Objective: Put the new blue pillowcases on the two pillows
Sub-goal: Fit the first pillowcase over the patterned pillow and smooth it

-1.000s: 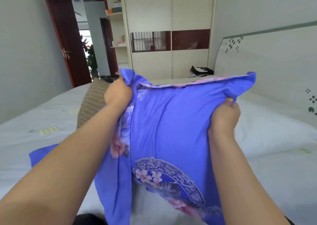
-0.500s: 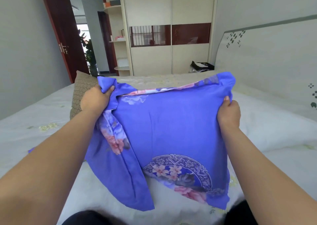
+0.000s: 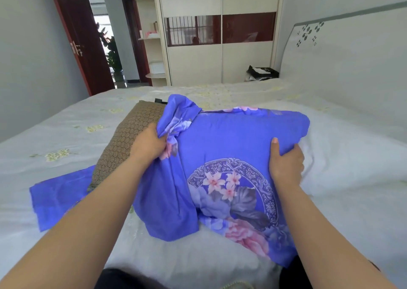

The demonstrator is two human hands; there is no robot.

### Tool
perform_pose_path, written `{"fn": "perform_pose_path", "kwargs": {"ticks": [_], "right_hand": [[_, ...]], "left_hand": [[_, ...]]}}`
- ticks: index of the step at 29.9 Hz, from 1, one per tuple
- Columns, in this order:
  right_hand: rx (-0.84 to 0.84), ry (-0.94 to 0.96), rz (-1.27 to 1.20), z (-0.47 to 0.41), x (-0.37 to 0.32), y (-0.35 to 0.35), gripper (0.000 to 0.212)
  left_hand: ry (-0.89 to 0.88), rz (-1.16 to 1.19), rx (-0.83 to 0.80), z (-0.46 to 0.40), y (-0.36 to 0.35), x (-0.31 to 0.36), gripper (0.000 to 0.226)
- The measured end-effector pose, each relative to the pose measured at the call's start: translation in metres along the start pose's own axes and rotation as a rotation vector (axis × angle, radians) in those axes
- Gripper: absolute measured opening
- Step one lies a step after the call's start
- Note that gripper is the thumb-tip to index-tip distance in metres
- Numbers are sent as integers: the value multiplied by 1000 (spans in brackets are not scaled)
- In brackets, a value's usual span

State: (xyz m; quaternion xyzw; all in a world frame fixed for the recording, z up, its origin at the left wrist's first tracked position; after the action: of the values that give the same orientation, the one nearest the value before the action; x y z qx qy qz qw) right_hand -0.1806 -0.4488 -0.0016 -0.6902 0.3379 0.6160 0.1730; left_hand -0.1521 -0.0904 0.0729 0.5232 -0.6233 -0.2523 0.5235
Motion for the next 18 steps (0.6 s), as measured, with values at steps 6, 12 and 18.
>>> {"fn": "perform_pose_path", "kwargs": {"ticks": [6,12,18], "right_hand": [[-30,105,190,6,7,-9,82],[-256,-298,-143,-5,31,-20,93],[-202,-100,222,15,21,-9,101]], "left_hand": [[-80,-387,179,-23,-4,-27,23],[176,-69,42,-38,-26,-65,50],[174,-82,-96,-29,-46,-71,43]]}}
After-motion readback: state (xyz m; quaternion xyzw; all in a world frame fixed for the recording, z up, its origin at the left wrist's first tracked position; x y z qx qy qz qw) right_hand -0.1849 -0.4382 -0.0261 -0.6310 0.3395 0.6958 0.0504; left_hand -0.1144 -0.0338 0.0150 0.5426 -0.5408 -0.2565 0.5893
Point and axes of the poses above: each hand's wrist, its own z-axis away from the middle knuckle, its own y-axis out of the back of the hand, x = y × z, the point moved 5 cm from there along -z, towards the middle knuckle, and after that the axes turned 10 degrees about -z, right-handed, at the moved point
